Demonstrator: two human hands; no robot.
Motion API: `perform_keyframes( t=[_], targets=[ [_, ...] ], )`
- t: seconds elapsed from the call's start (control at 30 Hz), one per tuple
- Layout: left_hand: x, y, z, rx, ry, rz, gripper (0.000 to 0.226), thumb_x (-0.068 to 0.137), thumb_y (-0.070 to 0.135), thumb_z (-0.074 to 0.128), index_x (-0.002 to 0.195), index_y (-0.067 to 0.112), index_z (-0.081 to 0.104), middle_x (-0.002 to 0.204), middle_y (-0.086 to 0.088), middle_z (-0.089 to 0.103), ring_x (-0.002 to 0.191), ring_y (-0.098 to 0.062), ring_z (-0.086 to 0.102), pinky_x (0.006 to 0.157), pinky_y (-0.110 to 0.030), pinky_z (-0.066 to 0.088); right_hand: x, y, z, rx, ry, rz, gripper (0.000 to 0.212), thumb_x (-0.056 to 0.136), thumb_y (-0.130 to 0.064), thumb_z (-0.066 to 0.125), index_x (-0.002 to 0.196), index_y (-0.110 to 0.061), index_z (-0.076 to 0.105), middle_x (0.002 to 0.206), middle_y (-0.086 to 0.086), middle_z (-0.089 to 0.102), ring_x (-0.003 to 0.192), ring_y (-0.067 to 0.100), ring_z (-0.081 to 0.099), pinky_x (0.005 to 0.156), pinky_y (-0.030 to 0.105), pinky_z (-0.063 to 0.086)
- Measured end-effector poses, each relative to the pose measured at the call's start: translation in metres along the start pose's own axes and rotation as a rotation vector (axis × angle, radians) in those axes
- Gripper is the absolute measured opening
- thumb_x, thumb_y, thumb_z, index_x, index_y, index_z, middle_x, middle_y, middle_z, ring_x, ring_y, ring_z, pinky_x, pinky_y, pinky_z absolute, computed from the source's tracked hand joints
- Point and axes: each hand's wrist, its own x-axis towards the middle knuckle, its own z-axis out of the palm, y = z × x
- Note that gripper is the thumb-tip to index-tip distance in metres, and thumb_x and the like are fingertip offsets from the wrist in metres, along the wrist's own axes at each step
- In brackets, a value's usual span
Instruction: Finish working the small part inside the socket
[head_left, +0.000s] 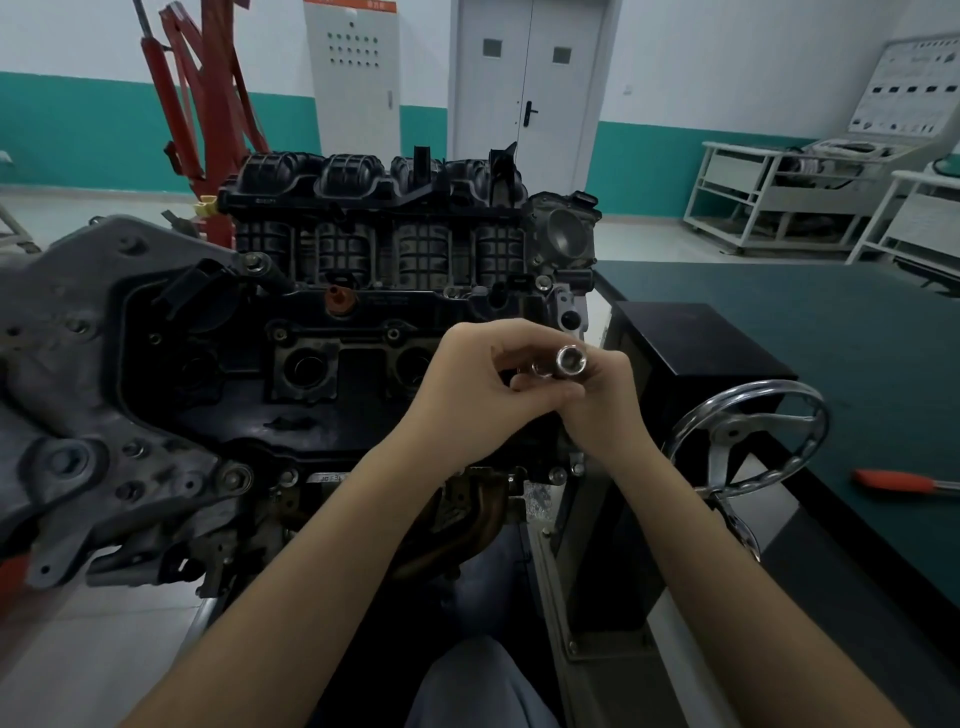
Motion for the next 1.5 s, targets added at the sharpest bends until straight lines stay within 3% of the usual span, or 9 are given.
perform_keyframes(
  t=[0.1, 0.3, 0.6, 0.77, 0.87, 1.0, 1.2, 1.33, 1.5],
  targets=[
    [0.001, -0.0002, 0.0025, 0.042, 0.043, 0.005, 0.019, 0.076, 0.0, 0.077, 0.093, 0.009, 0.075, 0.089, -0.001, 0.075, 0.087, -0.008, 0.071, 0.084, -0.028, 0.057, 0.0013, -0.0008, 0.0008, 0.005, 0.011, -0.017, 0.024, 0.078, 0.006, 0.072, 0.097, -0.008, 0.07, 0.089, 0.002, 0.071, 0.085, 0.01, 0.069, 0.076, 0.023, 0.053],
    [0.0011, 0.0013, -0.0023, -0.04, -0.085, -0.036, 0.026, 0.081, -0.007, 0.071, 0.103, 0.007, 0.073, 0.098, -0.009, 0.074, 0.098, -0.018, 0.07, 0.092, -0.041, 0.055, -0.0016, 0.0018, 0.002, 0.025, -0.017, 0.039, 0.033, 0.08, 0.006, 0.066, 0.099, -0.021, 0.065, 0.083, -0.021, 0.069, 0.084, -0.003, 0.066, 0.073, 0.015, 0.05],
    [0.0014, -0.0002, -0.0017, 0.017, -0.028, -0.03, 0.021, 0.079, -0.004, 0.074, 0.097, 0.007, 0.075, 0.093, -0.004, 0.075, 0.092, -0.012, 0.071, 0.089, -0.037, 0.056, -0.0007, 0.0007, -0.0012, 0.042, -0.037, 0.017, 0.032, 0.08, 0.008, 0.067, 0.105, -0.012, 0.065, 0.092, -0.009, 0.069, 0.088, 0.003, 0.067, 0.077, 0.019, 0.051],
    [0.0023, 0.0002, -0.0007, 0.012, -0.059, -0.031, 0.023, 0.08, -0.003, 0.073, 0.102, 0.003, 0.073, 0.098, -0.008, 0.074, 0.097, -0.016, 0.07, 0.09, -0.039, 0.055, 0.0026, -0.0064, 0.0021, 0.034, -0.019, 0.003, 0.03, 0.076, 0.003, 0.068, 0.092, -0.022, 0.067, 0.081, -0.022, 0.069, 0.081, -0.004, 0.066, 0.072, 0.01, 0.048],
    [0.0018, 0.0001, 0.0009, 0.03, -0.003, -0.018, 0.018, 0.078, 0.0, 0.076, 0.094, 0.006, 0.075, 0.091, -0.005, 0.075, 0.089, -0.012, 0.071, 0.085, -0.036, 0.057, 0.0027, -0.006, 0.0026, 0.026, -0.012, -0.006, 0.03, 0.075, 0.005, 0.071, 0.096, -0.016, 0.067, 0.087, -0.016, 0.068, 0.082, -0.004, 0.066, 0.072, 0.01, 0.048],
    [0.0019, -0.0016, -0.0024, 0.012, -0.023, -0.006, 0.023, 0.083, -0.005, 0.069, 0.102, 0.006, 0.074, 0.097, -0.005, 0.075, 0.096, -0.013, 0.07, 0.091, -0.036, 0.055, 0.0018, -0.0057, 0.0002, 0.023, -0.03, -0.01, 0.032, 0.08, 0.002, 0.064, 0.102, -0.021, 0.066, 0.089, -0.028, 0.068, 0.088, -0.007, 0.064, 0.076, 0.011, 0.048],
    [0.0008, -0.0021, -0.003, 0.032, 0.039, 0.021, 0.023, 0.079, -0.001, 0.075, 0.099, 0.01, 0.074, 0.095, -0.003, 0.074, 0.094, -0.011, 0.07, 0.088, -0.037, 0.056, 0.0044, -0.0018, 0.0004, 0.058, 0.018, 0.017, 0.023, 0.076, 0.003, 0.074, 0.093, -0.012, 0.071, 0.087, -0.006, 0.072, 0.085, 0.013, 0.07, 0.078, 0.026, 0.053],
    [0.0001, -0.0048, -0.0041, 0.097, 0.026, 0.06, 0.025, 0.082, -0.002, 0.071, 0.104, 0.01, 0.074, 0.097, 0.002, 0.074, 0.095, -0.004, 0.069, 0.088, -0.025, 0.054, 0.0045, -0.0058, 0.0011, 0.034, -0.028, -0.001, 0.03, 0.079, -0.002, 0.07, 0.097, -0.025, 0.064, 0.09, -0.026, 0.069, 0.088, -0.003, 0.066, 0.078, 0.012, 0.048],
    [-0.0001, -0.007, -0.0052, 0.031, -0.044, 0.033, 0.031, 0.087, -0.007, 0.063, 0.116, 0.005, 0.068, 0.109, -0.006, 0.072, 0.106, -0.011, 0.067, 0.096, -0.031, 0.053, 0.0047, -0.0033, 0.0028, 0.017, 0.006, 0.027, 0.032, 0.077, 0.002, 0.072, 0.093, -0.026, 0.066, 0.084, -0.028, 0.069, 0.084, -0.003, 0.067, 0.074, 0.013, 0.049]
  ],
)
